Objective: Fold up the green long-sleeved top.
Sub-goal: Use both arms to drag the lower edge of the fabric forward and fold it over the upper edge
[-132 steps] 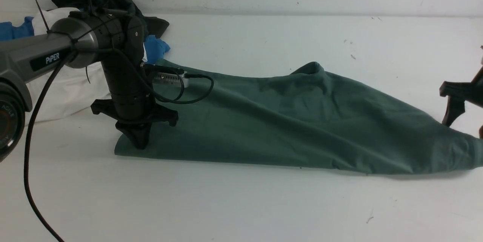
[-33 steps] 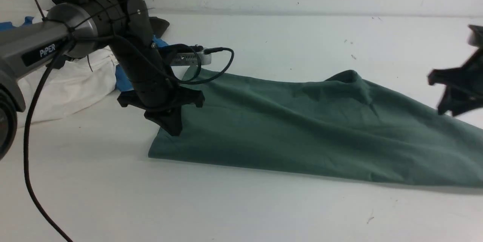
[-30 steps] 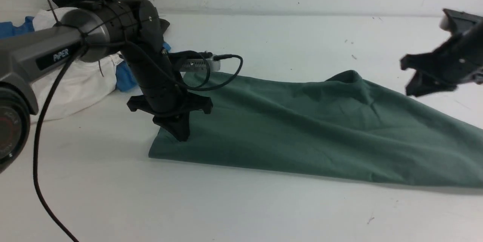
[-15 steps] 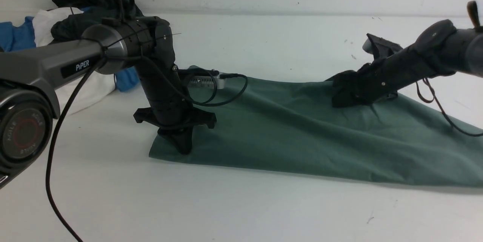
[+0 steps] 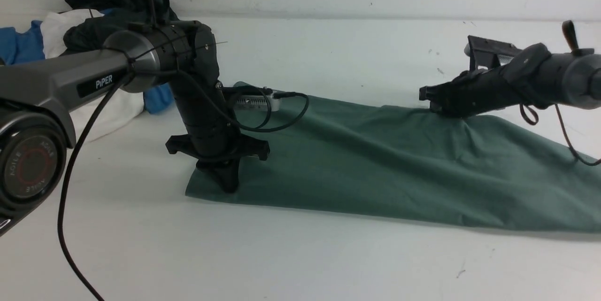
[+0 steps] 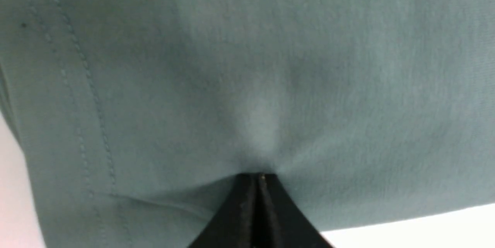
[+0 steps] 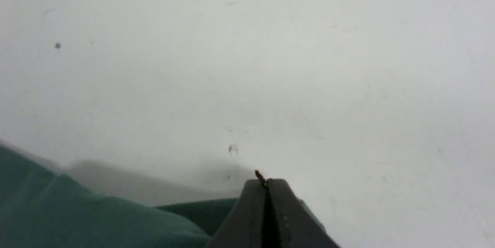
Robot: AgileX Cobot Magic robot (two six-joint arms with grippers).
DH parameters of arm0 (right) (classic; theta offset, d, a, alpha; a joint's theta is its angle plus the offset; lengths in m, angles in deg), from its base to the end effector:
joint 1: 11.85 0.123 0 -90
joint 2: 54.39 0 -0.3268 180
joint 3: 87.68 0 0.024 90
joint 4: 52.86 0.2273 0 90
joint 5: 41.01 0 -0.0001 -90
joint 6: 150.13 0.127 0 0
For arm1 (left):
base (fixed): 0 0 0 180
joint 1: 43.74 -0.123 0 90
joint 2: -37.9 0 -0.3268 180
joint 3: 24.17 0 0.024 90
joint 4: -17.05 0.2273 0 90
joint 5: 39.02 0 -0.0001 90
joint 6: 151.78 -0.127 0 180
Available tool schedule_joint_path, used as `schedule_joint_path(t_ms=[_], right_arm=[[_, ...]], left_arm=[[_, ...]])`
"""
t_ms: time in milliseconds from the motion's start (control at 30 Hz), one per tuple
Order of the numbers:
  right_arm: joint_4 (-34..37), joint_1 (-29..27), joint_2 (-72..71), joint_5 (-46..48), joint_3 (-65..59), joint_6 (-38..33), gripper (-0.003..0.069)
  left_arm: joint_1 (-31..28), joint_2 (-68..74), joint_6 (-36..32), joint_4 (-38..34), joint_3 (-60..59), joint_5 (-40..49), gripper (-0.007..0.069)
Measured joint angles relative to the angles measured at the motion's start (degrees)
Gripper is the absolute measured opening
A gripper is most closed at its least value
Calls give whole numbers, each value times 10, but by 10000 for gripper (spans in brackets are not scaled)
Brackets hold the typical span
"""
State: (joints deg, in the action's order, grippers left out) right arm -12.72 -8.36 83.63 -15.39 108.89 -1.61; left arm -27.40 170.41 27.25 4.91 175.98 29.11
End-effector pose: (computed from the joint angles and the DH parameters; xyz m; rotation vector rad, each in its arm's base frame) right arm 0.5219 0.0674 0.1479 -0.0731 2.4666 0.4186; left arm 0.4152 -0.1476 0.1751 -0.3427 -3.0734 0.2999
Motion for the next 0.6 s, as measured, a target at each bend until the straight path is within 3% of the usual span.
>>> schedule_joint_path(t_ms=[300, 400, 600], right_arm=[[-118, -13, -131, 138, 2, 29, -14], [-174, -44, -204, 264, 4, 101, -14], [-239, -97, -219, 433, 2, 187, -14]], left_arm=[[4, -53, 60, 62, 0, 4, -4], [10, -74, 62, 62, 0, -10, -4], [14, -40, 63, 84, 1, -16, -4]])
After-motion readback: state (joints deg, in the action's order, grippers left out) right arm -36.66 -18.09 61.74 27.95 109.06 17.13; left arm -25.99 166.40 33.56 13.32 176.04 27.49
